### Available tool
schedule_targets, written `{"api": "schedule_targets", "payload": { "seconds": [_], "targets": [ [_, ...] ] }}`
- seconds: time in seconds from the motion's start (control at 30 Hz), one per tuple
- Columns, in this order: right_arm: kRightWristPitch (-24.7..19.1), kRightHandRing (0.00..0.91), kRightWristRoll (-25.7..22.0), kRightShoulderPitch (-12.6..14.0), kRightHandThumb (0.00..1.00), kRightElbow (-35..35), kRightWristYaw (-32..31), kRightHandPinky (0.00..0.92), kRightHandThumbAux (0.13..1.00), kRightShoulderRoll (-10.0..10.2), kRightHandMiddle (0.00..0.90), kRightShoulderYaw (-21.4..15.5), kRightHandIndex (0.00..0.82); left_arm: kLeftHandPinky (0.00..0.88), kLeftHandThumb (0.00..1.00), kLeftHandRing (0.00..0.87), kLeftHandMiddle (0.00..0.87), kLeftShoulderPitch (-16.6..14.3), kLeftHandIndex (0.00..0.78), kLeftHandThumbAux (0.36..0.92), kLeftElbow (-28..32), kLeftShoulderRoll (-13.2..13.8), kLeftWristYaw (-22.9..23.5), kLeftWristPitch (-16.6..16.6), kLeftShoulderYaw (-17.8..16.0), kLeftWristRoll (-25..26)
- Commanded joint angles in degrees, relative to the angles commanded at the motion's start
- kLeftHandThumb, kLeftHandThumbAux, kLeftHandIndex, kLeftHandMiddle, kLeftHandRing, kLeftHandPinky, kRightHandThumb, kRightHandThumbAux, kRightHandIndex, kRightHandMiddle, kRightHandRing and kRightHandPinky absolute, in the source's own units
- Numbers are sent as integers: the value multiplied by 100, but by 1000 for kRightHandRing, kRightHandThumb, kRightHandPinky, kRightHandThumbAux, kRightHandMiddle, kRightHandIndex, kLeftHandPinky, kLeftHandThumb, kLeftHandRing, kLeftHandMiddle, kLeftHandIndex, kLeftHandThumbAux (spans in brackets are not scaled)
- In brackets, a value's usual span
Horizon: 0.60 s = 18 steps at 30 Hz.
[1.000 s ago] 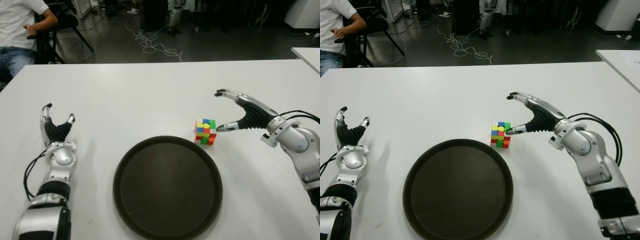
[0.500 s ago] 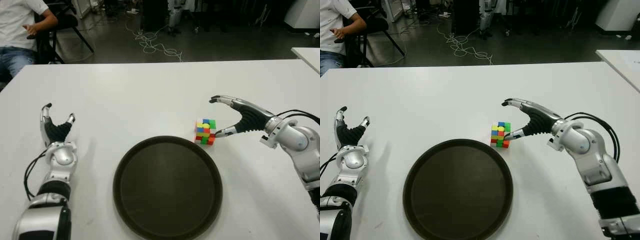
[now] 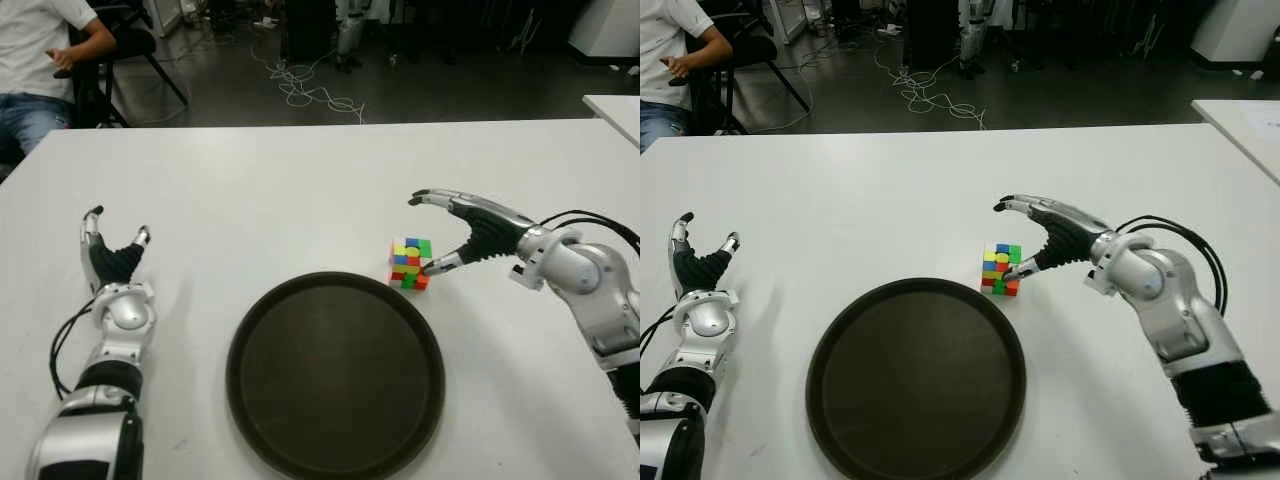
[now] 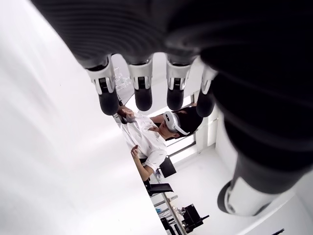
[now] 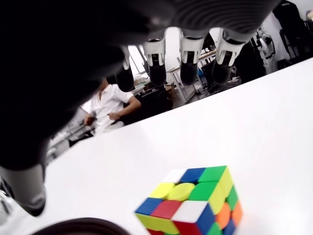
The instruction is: Pick up the Rubik's Cube and put it in the plate
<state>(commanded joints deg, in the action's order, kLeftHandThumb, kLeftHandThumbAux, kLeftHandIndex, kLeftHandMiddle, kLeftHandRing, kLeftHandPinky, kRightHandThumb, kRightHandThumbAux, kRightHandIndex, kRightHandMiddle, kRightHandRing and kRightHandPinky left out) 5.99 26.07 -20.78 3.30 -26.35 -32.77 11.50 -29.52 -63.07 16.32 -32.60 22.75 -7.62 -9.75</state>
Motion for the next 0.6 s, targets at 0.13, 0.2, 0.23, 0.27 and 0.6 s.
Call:
{"api": "schedule_targets", "payload": {
  "seconds": [0.13, 0.2, 0.23, 0.27, 0.6],
  "targets": [
    [-173, 20, 240, -122, 0, 58, 77, 23, 618, 65, 14, 115, 4, 21, 0, 4, 5, -12, 1, 702, -5, 0, -13, -51, 1, 1],
    [-227, 20, 297, -159, 0, 74, 88, 23, 619, 92, 15, 145, 2, 26, 0, 6, 7, -9, 2, 701, -1, -4, -12, -55, -2, 8],
    [-270, 21, 332, -198, 0, 94, 91, 25, 623, 117, 18, 175, 1, 31, 0, 9, 9, -6, 2, 699, 4, -9, -8, -55, -5, 14],
    [-301, 24, 357, -225, 0, 109, 93, 26, 633, 134, 23, 195, 0, 33, 0, 9, 10, -4, 3, 695, 9, -13, -7, -55, -7, 18],
    [-352, 5, 791, -647, 0, 961, 562, 7, 691, 448, 3, 568, 0, 31, 0, 5, 8, -4, 6, 709, 14, -18, -19, -36, 1, 10]
  ]
}}
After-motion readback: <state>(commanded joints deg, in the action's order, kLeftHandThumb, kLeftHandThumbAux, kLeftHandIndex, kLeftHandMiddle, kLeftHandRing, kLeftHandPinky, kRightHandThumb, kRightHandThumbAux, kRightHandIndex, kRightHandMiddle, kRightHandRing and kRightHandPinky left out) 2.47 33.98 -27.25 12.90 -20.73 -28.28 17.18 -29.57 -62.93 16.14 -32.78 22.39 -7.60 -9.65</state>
